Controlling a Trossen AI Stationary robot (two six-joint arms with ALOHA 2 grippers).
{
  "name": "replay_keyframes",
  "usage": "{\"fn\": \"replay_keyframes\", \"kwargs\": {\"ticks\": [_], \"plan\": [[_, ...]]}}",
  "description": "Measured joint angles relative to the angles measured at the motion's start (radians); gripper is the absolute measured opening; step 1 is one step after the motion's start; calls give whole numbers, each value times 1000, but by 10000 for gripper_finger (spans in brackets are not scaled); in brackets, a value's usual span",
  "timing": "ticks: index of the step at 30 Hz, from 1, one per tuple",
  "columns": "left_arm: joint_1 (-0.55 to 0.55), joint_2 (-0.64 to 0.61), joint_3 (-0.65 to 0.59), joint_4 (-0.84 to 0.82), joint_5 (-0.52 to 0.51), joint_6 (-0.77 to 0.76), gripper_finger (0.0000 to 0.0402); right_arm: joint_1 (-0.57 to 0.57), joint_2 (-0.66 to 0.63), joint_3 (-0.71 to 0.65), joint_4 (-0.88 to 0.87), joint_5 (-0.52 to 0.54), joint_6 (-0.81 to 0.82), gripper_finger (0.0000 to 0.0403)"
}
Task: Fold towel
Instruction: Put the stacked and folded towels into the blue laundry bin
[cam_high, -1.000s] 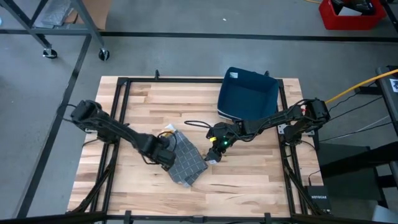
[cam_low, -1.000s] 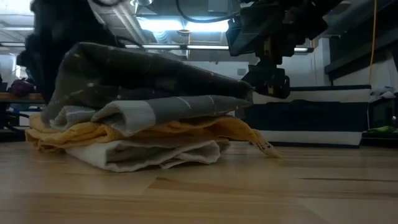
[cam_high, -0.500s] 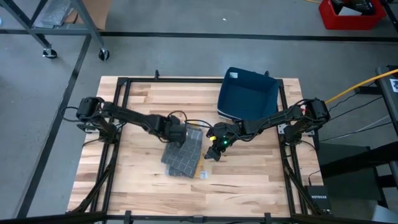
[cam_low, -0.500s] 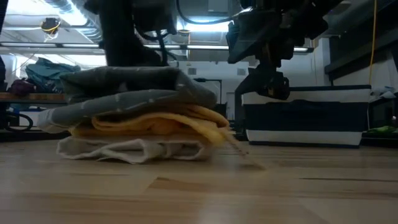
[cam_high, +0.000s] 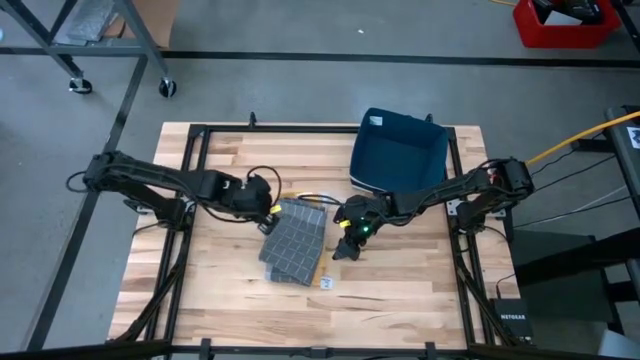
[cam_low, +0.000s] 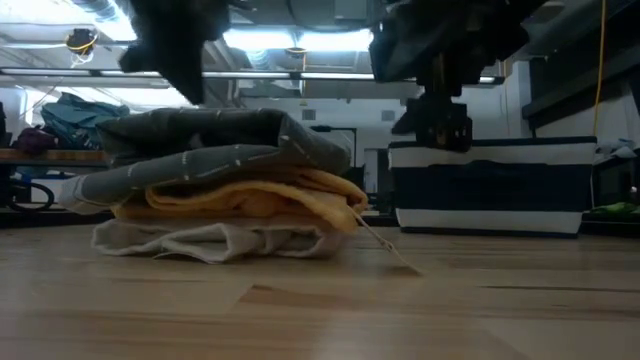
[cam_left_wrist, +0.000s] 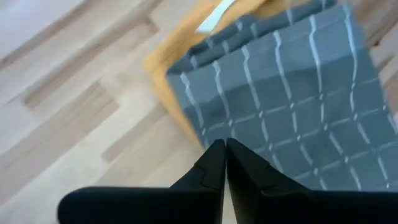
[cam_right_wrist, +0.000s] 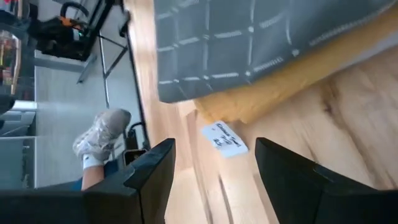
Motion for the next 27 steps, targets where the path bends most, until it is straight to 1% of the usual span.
{"fn": "replay_keyframes", "kwargs": {"ticks": [1,3,5,7,10,12,17,21,24,27], "plan": [[-5,-6,0,-20,0,-13,8,0,-13,0,-5,11,-1,227],[-6,-15,0,-61,1,-47,8,0,-45,0,-35,65,-3,227],[-2,-15,0,-101,1,-68,8,0,-83,0,-94,124,-9,227],[2,-15,-1,-133,18,-54,8,2,-123,0,-173,177,-18,227],[18,-15,-2,-175,89,-28,10,10,-184,-11,-271,232,-24,227],[31,-13,-5,-196,146,-27,20,11,-211,-28,-307,236,-26,227],[59,-11,-47,-180,243,-9,73,48,-220,-47,-352,223,-7,227],[76,-11,-107,-137,249,-30,123,72,-201,-47,-355,233,-6,227],[84,-11,-166,-42,248,-114,153,70,-183,-47,-325,239,28,227],[84,-11,-229,81,255,-163,170,68,-157,-47,-273,278,147,227]]}}
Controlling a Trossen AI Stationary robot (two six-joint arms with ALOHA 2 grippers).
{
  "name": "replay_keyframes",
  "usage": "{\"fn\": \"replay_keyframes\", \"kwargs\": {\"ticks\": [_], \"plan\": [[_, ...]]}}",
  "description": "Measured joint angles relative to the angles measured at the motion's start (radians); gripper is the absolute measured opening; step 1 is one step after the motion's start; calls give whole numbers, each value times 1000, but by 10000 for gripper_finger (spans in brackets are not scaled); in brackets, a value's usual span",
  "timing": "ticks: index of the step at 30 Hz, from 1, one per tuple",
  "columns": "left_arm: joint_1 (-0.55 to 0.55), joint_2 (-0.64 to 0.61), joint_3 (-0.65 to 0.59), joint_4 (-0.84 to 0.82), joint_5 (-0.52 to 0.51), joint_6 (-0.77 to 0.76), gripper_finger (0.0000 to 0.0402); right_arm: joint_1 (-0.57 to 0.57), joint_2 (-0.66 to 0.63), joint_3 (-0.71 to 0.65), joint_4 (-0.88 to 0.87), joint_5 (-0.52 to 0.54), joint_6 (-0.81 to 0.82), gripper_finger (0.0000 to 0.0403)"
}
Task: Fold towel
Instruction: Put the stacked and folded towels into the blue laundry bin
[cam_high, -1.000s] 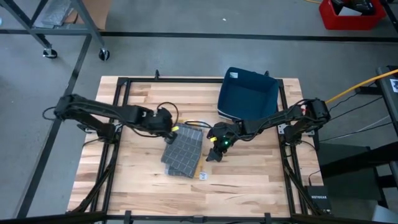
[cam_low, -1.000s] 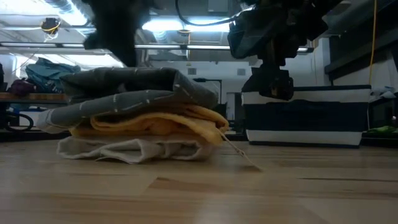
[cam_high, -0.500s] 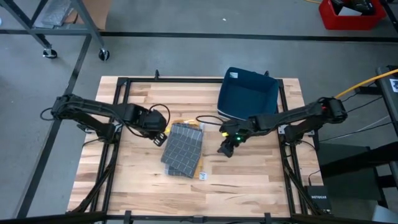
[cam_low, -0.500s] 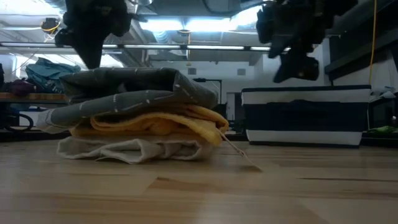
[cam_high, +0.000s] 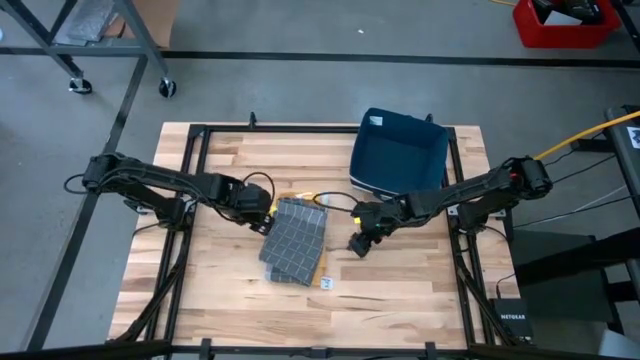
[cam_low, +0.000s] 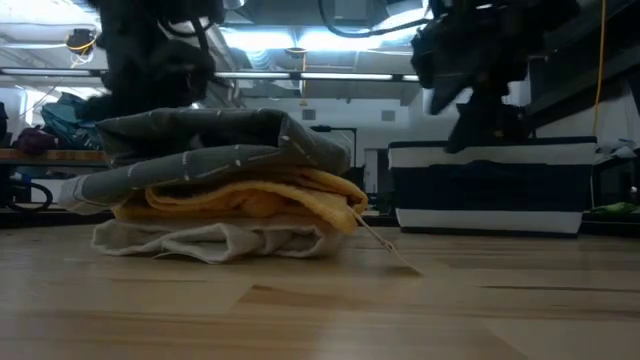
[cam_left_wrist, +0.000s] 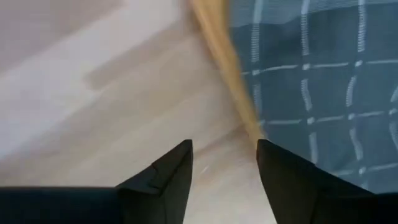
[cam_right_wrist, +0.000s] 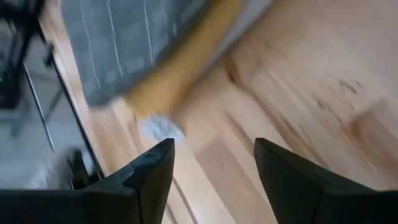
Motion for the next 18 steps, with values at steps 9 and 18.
{"fn": "replay_keyframes", "kwargs": {"ticks": [9,18], "plan": [[6,0,-182,346,47,-109,173,1,92,1,164,46,165,227],[44,0,-238,500,57,-78,172,1,180,0,327,63,250,227]]}}
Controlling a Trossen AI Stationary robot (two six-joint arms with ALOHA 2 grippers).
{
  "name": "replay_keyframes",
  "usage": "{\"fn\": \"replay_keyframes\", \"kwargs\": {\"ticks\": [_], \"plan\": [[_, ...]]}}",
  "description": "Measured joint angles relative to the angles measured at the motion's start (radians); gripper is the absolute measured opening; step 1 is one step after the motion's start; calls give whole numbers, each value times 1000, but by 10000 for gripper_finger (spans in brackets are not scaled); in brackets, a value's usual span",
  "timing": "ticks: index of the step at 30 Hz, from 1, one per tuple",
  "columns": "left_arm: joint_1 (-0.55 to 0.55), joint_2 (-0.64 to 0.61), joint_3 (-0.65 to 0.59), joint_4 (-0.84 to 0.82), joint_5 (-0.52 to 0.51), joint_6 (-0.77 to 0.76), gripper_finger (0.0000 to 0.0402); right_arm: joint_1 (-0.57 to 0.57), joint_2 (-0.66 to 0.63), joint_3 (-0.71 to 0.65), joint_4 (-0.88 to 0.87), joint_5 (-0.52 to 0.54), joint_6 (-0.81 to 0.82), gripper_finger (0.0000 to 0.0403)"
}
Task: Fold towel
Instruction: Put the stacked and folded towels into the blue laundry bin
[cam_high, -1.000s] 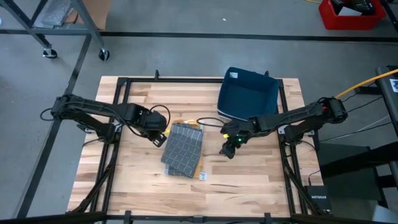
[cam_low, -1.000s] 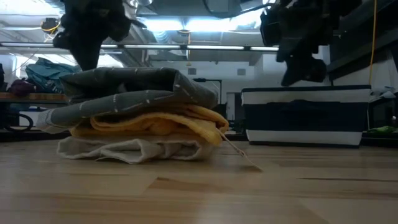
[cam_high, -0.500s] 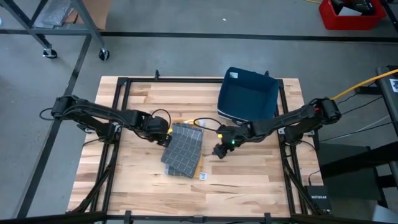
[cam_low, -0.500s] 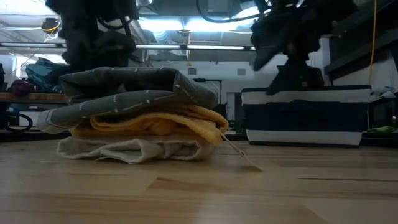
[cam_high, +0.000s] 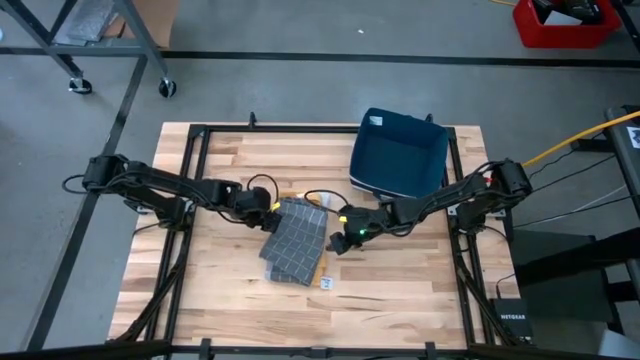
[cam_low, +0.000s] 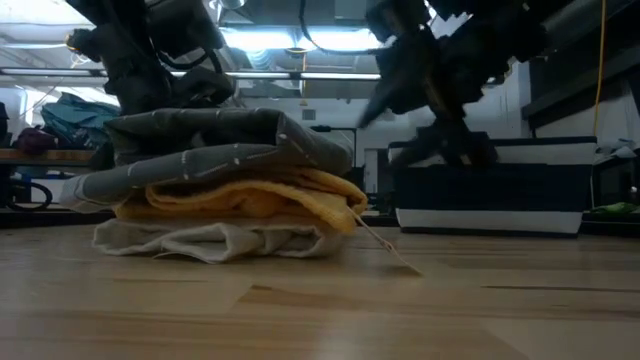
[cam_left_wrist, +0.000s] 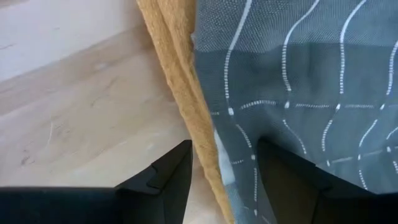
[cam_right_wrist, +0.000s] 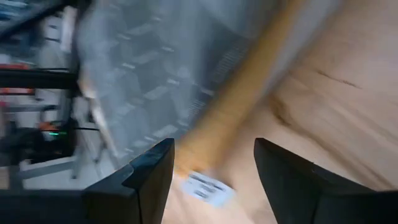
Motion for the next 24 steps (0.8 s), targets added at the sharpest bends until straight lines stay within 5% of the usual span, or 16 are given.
{"fn": "replay_keyframes", "kwargs": {"ticks": [15,24], "plan": [[103,-63,0,-39,247,130,168,0,5,0,64,44,127,227],[131,-133,0,-29,257,97,168,0,19,1,66,89,166,227]]}}
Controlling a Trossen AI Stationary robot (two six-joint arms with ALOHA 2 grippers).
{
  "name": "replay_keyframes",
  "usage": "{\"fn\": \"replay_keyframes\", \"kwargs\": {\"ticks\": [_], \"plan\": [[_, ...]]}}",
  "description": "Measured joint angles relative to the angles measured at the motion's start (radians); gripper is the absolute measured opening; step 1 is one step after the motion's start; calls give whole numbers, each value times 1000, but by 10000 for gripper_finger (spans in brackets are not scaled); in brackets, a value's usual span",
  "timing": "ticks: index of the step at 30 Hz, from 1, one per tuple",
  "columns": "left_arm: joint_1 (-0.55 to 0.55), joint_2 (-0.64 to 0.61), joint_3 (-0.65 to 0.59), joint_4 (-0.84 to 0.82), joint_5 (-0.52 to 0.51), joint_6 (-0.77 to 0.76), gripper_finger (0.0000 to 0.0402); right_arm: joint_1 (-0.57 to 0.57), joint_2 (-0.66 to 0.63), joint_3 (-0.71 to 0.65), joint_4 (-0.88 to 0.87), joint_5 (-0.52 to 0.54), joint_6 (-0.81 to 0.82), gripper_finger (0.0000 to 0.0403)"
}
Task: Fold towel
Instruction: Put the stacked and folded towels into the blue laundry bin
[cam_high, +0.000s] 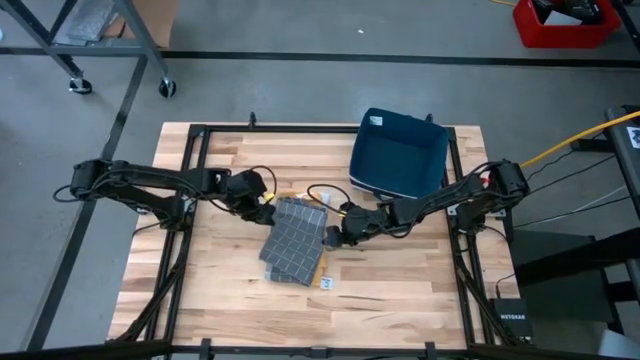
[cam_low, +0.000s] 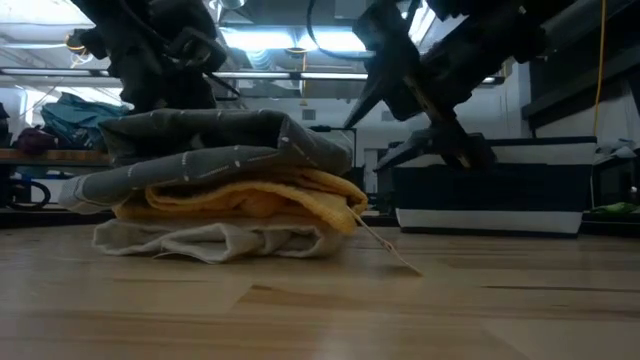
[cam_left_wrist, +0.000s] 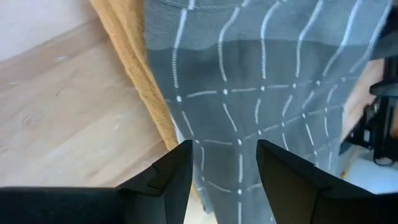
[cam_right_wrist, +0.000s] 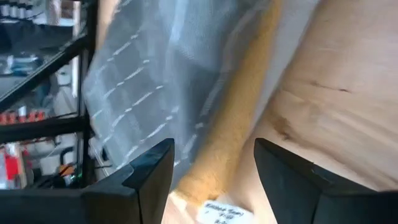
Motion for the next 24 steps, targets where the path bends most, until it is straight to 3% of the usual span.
{"fn": "replay_keyframes", "kwargs": {"ticks": [10,24], "plan": [[-48,10,0,-8,-171,-49,168,0,40,-1,64,32,65,227],[-125,66,0,4,-264,-118,168,0,46,0,27,90,72,227]]}}
